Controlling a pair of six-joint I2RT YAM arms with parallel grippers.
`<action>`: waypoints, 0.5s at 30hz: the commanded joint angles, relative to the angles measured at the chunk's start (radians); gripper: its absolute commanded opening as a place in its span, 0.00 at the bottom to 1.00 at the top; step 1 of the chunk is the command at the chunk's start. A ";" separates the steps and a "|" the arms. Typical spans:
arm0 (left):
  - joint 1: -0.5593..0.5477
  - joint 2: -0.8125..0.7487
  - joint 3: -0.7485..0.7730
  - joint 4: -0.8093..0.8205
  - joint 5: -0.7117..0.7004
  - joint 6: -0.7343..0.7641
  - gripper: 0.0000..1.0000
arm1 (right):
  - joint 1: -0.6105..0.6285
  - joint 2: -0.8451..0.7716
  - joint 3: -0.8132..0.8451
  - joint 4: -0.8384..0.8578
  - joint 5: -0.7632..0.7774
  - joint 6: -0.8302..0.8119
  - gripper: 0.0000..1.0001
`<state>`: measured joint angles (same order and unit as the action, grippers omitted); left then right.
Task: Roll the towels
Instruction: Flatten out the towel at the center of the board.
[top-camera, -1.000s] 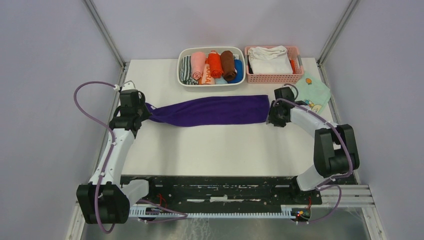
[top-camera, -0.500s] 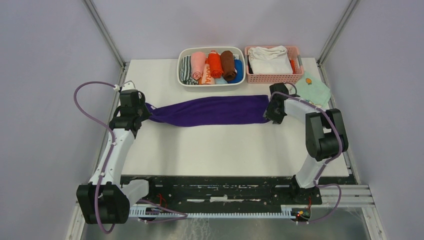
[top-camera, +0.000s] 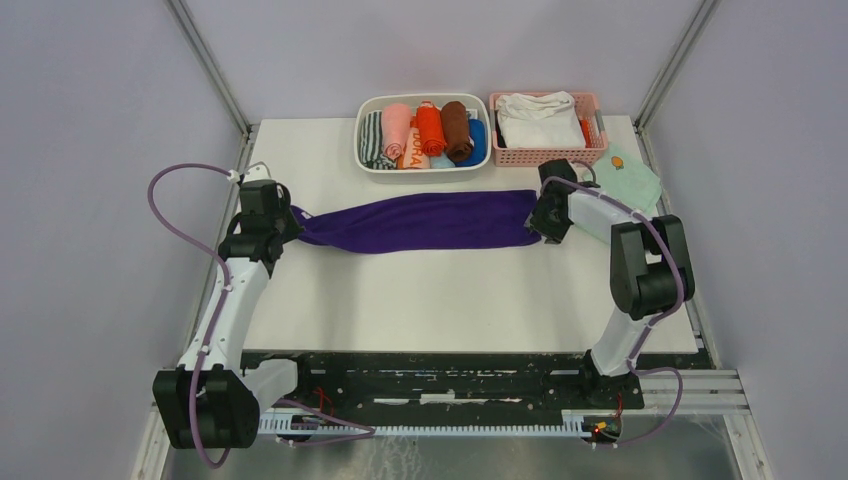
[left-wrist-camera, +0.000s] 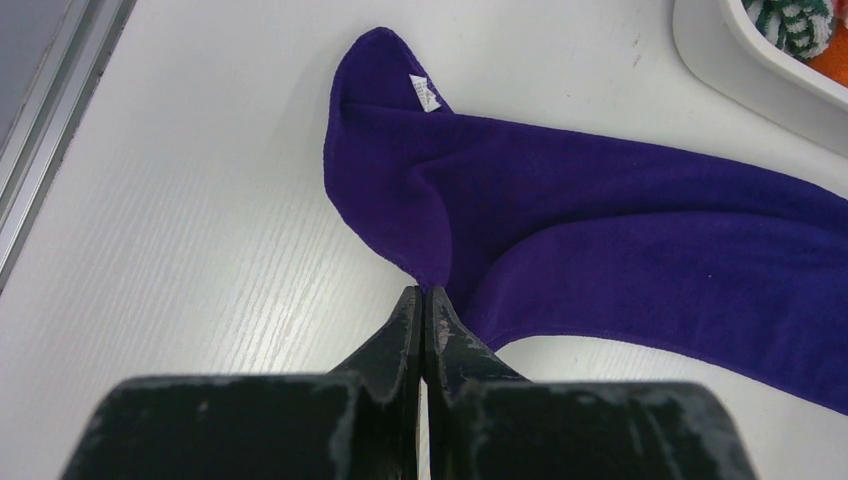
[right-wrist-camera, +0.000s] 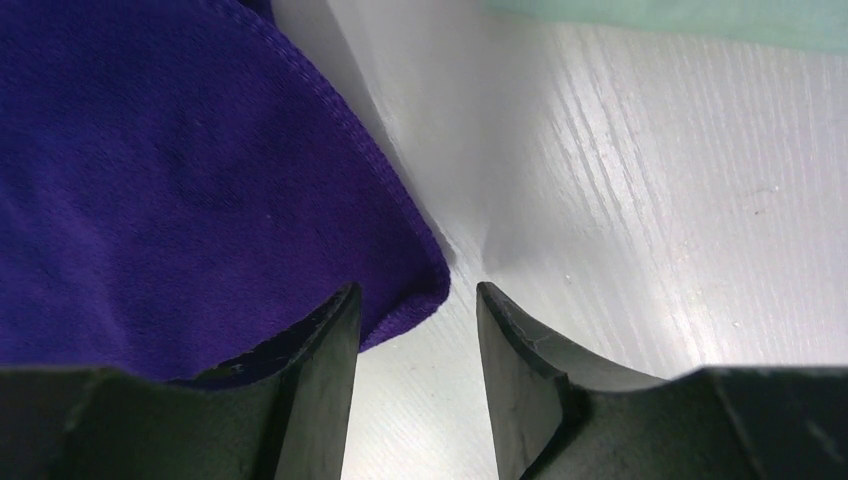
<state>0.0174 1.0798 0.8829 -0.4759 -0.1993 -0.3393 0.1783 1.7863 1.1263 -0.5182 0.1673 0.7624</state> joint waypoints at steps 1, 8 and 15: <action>0.000 -0.023 0.001 0.040 -0.005 -0.035 0.04 | -0.002 0.035 0.082 -0.050 0.033 0.013 0.54; 0.000 -0.024 0.001 0.040 -0.009 -0.033 0.03 | -0.002 0.069 0.085 -0.099 0.032 0.017 0.54; 0.000 -0.027 0.001 0.036 -0.021 -0.030 0.03 | -0.001 0.043 0.070 -0.119 0.041 0.010 0.47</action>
<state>0.0174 1.0794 0.8829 -0.4763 -0.2024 -0.3393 0.1783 1.8469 1.1877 -0.6029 0.1783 0.7635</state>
